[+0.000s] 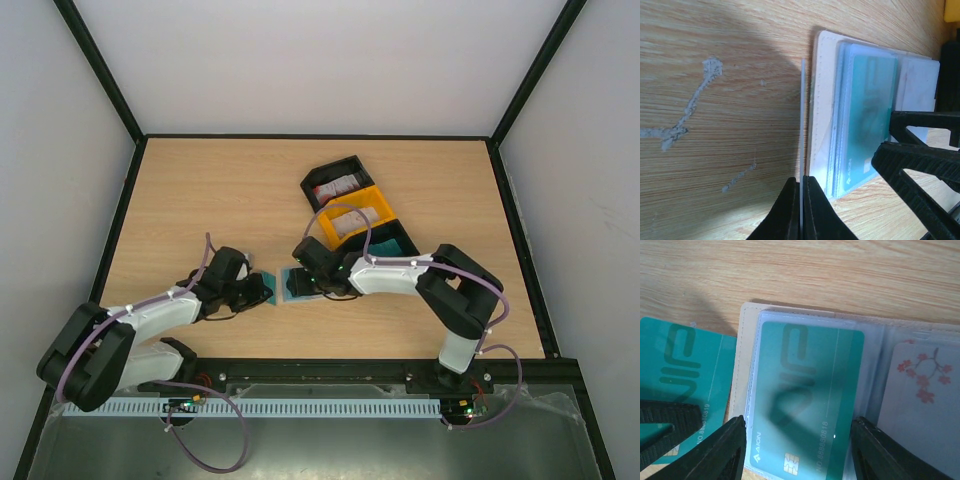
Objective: Put the credit cards into the card holder
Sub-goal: Insert the credit card into the card holder.
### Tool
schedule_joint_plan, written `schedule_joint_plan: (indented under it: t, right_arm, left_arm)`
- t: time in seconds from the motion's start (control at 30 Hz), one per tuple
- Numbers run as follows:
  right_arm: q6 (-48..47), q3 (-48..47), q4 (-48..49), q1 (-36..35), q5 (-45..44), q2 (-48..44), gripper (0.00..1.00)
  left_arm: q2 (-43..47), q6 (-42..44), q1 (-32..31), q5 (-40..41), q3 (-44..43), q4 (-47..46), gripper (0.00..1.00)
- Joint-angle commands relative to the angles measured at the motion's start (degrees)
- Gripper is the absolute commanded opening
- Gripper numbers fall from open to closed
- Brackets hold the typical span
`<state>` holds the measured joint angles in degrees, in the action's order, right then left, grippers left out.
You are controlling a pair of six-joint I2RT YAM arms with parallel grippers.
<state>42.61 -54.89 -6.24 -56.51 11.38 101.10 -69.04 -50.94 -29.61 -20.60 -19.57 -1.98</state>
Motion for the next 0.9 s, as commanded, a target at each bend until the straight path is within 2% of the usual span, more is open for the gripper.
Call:
schedule_joint_plan:
  t: [0.0,0.33,0.5,0.7,0.87]
  right_arm:
    - [-0.95,-1.72,2.35,-0.44,3.54,1.93,0.56]
    - [2.18,-2.87,7.63,-0.47,9.80,4.00,0.56]
    - [2.68,-3.19,4.33,-0.24,1.76,1.76,0.56]
    - [0.50,-0.25,5.83,2.08,-1.67,-6.80,0.58]
    - [-0.76,3.95,12.16,6.74,5.32,-16.28,0.60]
  left_arm:
    - [0.71,0.45,-0.10,0.62,-0.72,1.55,0.03]
    - [5.61,-0.82,-0.10,6.03,-0.34,6.46,0.03]
    - [8.13,-1.26,-0.08,11.65,-1.40,11.01,0.03]
    - [13.89,0.66,-0.01,16.57,-5.00,16.15,0.03]
    - [19.47,4.07,0.13,14.42,-8.83,13.69,0.03]
